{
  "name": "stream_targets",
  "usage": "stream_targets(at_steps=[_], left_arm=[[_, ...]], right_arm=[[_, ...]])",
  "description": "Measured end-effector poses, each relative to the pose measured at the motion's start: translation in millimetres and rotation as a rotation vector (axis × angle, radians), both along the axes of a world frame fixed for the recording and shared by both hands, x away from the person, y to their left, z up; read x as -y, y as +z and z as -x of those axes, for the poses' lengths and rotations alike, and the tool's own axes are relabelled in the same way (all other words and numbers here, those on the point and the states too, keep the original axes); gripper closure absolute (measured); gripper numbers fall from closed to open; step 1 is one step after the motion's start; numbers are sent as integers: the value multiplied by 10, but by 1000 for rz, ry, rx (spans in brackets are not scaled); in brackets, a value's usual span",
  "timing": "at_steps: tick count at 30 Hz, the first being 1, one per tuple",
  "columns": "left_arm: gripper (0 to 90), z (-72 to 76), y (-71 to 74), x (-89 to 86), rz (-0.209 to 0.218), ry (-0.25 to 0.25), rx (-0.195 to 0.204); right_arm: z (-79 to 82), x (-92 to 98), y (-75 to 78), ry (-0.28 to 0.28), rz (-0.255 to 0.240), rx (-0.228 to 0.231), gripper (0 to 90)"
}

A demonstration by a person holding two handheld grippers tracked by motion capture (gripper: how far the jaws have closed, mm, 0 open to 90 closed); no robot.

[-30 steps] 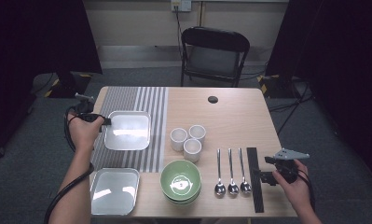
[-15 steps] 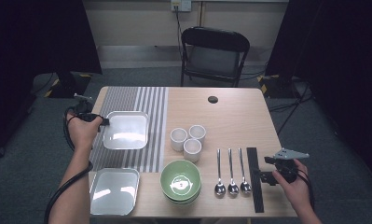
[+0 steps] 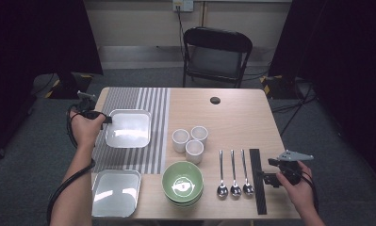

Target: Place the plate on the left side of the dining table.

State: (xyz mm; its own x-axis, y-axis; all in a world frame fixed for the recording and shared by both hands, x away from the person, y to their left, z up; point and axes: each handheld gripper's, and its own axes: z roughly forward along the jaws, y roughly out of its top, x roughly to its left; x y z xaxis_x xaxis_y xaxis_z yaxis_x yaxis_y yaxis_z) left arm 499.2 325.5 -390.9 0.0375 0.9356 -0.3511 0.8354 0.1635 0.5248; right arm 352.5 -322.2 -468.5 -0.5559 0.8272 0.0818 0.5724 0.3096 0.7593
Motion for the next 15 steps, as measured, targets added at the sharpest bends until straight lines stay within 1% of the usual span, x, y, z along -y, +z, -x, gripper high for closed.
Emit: stream_targets(at_steps=[3,4,7,8,9,11,12,14,15], left_arm=[[891,-17,-14,-5,-1,5,-4],[891,-26,-21,-6,10,3,-8],[891,-47,-28,-13,0,11,-8],[891,-56,-31,-14,6,5,-12],[892,-64,-31,-18,-1,3,-12],[891,-82,-42,-15,5,3,-15],[892,-99,-52,-14,-2,6,-14],[891,-109,-58,-14,0,6,-16],[891,-118,-63,-11,-8,9,-14]], right_arm=[[-1,9,-7,1,1,-4,209],[-2,14,-8,-2,1,-4,209],[-2,26,-6,-5,-2,0,209],[-1,28,-5,-6,-4,0,209],[0,29,-6,-9,-6,-2,208],[-1,30,-7,-11,-5,-4,208],[-2,32,-6,-13,-4,-3,208],[-3,33,-7,-13,-6,-2,208],[-3,37,-7,-15,-9,-3,209]])
